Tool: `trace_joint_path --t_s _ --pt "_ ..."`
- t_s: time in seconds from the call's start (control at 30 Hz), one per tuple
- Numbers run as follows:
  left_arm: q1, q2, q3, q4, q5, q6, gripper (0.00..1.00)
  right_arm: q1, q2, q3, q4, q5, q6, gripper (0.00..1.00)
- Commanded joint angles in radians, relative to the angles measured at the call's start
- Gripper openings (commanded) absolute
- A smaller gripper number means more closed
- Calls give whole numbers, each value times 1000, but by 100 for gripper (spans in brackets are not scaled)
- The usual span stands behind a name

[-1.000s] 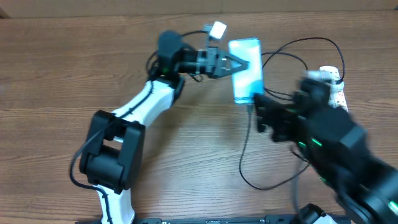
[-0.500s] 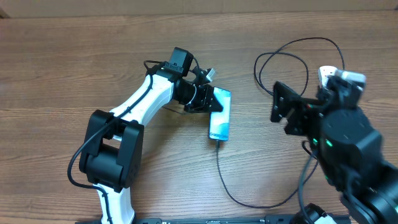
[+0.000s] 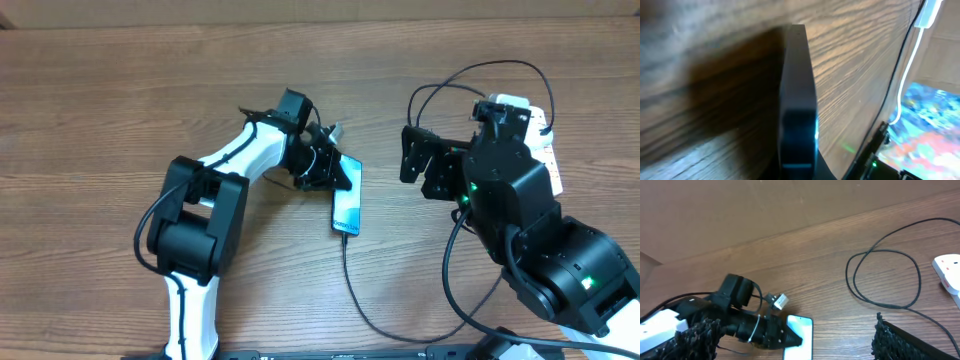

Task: Plug charger to phone and switch on socket
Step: 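Open the left gripper and lift it off the phone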

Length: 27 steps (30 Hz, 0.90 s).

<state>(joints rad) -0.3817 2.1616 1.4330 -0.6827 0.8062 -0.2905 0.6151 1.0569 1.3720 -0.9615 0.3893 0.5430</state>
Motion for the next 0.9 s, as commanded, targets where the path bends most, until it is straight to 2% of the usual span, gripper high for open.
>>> trace_joint_path --t_s 0.0,0.1,0.3,0.47,0.67,0.8,0.87 --pt "-2 58 2 -28 -32 21 11 -6 -7 2 39 -1 7 100" --pt "-2 58 2 -27 -33 21 17 -6 -7 2 55 2 7 100" --pt "-2 58 2 -32 -74 20 22 -6 -7 2 56 2 7 100" --pt "-2 58 2 -35 -93 5 31 -6 -7 2 51 2 7 100" --pt "-4 58 2 -111 -213 5 31 -6 5 2 48 2 7 100" --pt "-4 58 2 -136 -291 5 40 -6 27 2 45 2 7 100" --pt "-4 58 2 -131 -293 5 48 -6 43 2 35 2 7 100"
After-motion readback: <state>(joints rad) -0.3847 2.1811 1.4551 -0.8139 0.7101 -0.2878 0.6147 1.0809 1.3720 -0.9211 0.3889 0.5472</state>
